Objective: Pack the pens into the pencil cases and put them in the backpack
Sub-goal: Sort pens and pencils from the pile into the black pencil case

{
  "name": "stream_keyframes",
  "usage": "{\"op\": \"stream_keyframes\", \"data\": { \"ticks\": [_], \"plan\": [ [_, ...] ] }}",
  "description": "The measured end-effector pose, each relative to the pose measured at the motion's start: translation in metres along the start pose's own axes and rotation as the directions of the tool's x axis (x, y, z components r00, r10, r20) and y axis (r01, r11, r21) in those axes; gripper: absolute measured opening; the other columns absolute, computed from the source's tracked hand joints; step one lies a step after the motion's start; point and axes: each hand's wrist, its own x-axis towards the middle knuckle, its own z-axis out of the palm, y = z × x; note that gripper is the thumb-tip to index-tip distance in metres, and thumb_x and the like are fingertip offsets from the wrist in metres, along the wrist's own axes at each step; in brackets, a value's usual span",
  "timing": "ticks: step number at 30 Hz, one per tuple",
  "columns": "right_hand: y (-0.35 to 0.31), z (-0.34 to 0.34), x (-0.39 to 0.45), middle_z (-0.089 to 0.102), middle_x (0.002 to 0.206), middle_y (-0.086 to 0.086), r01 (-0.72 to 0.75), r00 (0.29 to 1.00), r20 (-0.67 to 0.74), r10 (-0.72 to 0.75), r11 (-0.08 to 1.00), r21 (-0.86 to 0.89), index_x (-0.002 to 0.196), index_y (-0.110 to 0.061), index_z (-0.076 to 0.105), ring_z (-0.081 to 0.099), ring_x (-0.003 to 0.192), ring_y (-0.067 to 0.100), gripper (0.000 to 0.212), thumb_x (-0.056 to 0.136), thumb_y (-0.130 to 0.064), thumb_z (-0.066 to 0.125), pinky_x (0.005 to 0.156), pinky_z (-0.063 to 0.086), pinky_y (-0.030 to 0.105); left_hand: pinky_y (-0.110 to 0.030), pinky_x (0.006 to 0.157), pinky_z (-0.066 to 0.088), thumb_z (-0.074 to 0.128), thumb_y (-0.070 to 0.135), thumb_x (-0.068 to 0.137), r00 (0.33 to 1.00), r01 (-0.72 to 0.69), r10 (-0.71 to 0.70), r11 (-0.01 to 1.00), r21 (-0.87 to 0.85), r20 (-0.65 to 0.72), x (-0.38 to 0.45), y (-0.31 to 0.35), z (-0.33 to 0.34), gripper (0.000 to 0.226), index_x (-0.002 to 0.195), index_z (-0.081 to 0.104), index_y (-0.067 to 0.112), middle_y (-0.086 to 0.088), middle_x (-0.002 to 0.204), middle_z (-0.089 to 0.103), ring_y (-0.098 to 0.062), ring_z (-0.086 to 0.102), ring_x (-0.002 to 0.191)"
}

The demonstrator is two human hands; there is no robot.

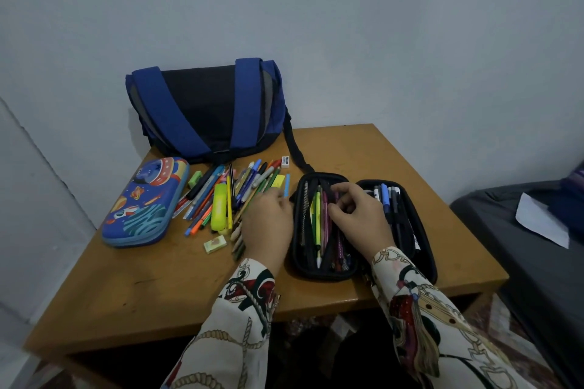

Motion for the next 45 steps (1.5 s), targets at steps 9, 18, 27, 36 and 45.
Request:
{"op": "stream_keyframes", "data": {
  "ticks": [9,18,27,36,45],
  "plan": [
    [0.001,0.001,0.000,0.058,0.075,-0.005,0.018,1.000,-0.019,-0.017,0.999,0.033,0.103,-0.028,0.059,0.056,0.070,0.010,0.017,0.090,-0.018,0.063,0.069,0.052,0.036,-0.029,0.050,0.037,0.048,0.021,0.096,0.960,-0.052,0.037,0.997,0.048,0.279,-0.007,0.036,0.010,0.020,0.089,0.064,0.012,-0.004,0.078,0.062,-0.020,0.057,0.069],
    [0.003,0.002,0.001,0.059,0.078,-0.004,0.023,0.999,-0.033,-0.019,0.994,0.109,0.099,-0.029,0.057,0.056,0.071,0.009,0.017,0.090,-0.015,0.064,0.064,0.048,0.024,-0.038,0.068,0.051,0.040,0.030,0.100,0.932,-0.194,0.164,0.979,0.064,0.323,-0.004,0.026,0.024,0.029,0.108,0.067,0.024,0.000,0.102,0.050,-0.020,0.055,0.083],
    [0.003,0.002,0.000,0.062,0.080,0.002,0.017,0.998,-0.055,-0.009,0.991,0.134,0.097,-0.028,0.056,0.057,0.072,0.010,0.017,0.090,-0.014,0.064,0.066,0.048,0.026,-0.025,0.086,0.035,0.048,0.014,0.097,0.889,-0.310,0.308,0.950,-0.050,0.339,-0.013,0.010,0.025,0.024,0.104,0.070,0.021,0.007,0.101,0.049,-0.014,0.038,0.105],
    [0.001,0.001,0.000,0.062,0.083,-0.004,0.008,1.000,-0.019,-0.007,0.999,0.051,0.092,-0.033,0.058,0.059,0.078,0.011,0.014,0.091,-0.019,0.062,0.073,0.052,0.036,-0.031,0.091,0.043,0.049,0.019,0.098,0.893,-0.334,0.334,0.941,-0.055,0.301,-0.013,0.006,0.030,0.023,0.111,0.068,0.016,0.005,0.110,0.053,-0.014,0.041,0.108],
    [-0.003,-0.001,-0.002,0.063,0.087,-0.011,-0.018,1.000,0.009,0.018,0.999,0.031,0.093,-0.029,0.063,0.060,0.084,0.005,0.008,0.094,-0.023,0.059,0.079,0.055,0.037,-0.029,0.089,0.049,0.047,0.024,0.100,0.993,-0.118,0.118,0.976,-0.184,-0.008,-0.015,-0.014,0.021,0.025,0.118,0.064,0.022,0.012,0.109,0.057,-0.008,0.052,0.105]
  ]
}}
